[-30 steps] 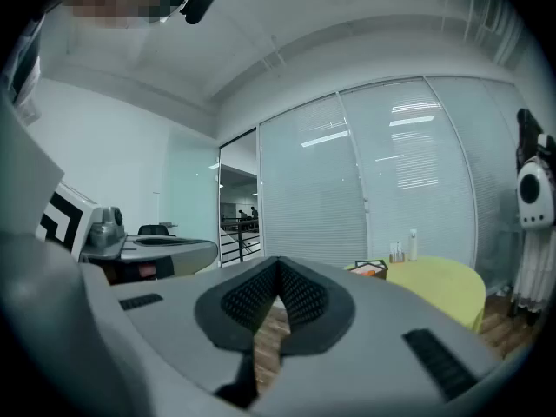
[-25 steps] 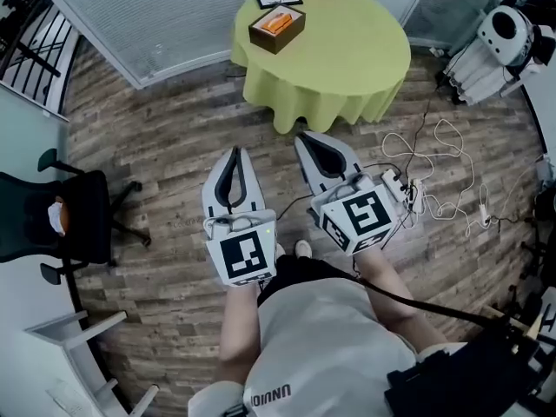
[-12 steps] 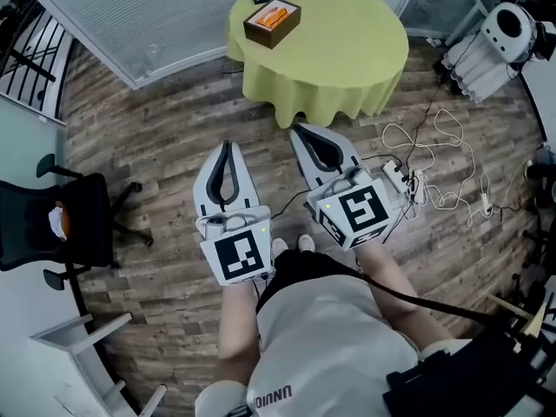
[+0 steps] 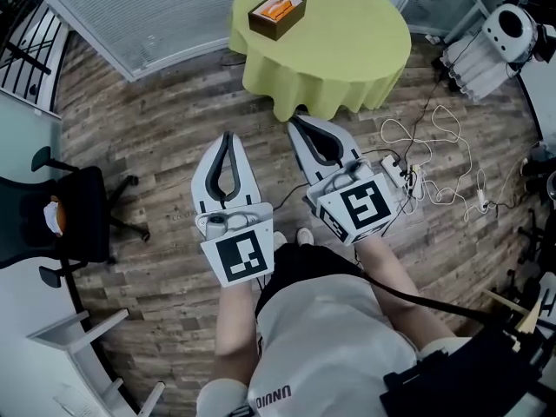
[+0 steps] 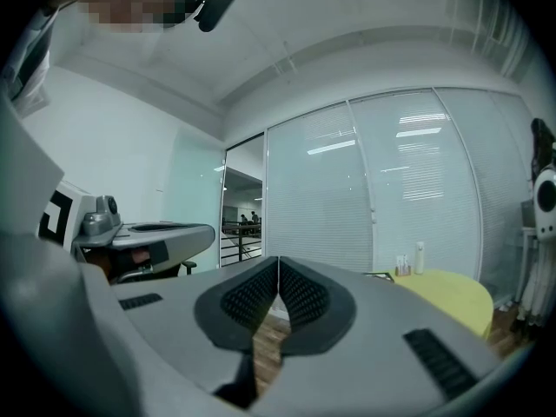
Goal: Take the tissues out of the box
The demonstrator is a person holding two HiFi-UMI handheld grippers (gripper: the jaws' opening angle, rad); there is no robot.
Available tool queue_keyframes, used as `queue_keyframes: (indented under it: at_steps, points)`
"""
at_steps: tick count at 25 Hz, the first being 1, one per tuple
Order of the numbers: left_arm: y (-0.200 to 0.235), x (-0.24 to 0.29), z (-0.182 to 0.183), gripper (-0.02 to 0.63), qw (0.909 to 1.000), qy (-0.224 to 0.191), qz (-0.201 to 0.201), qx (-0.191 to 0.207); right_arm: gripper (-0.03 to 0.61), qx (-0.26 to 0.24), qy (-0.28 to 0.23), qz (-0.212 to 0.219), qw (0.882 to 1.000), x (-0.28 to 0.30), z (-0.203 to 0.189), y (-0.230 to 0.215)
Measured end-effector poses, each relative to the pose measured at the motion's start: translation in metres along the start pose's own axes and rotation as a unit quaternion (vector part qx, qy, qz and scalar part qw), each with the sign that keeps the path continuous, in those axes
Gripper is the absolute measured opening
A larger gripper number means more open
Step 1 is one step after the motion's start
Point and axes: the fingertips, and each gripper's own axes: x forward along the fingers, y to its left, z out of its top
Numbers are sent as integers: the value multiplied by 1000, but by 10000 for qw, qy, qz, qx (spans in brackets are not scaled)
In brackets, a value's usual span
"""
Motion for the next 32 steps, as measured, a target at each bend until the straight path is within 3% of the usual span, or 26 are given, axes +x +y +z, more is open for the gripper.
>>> queue_keyframes:
  at_steps: [16,26,32]
  points:
    - [37,37,7,12,9985,-460,-117,268,21,-388,-528,-329,9973,39,21,10]
    - [41,83,10,12,9953,-816,-74,513,21,-664,-900,-304,9933,72,35,-18]
    - [52,131,2,12,9959,-751,47,510,21,-643,-859,-372,9935,109,33,-52]
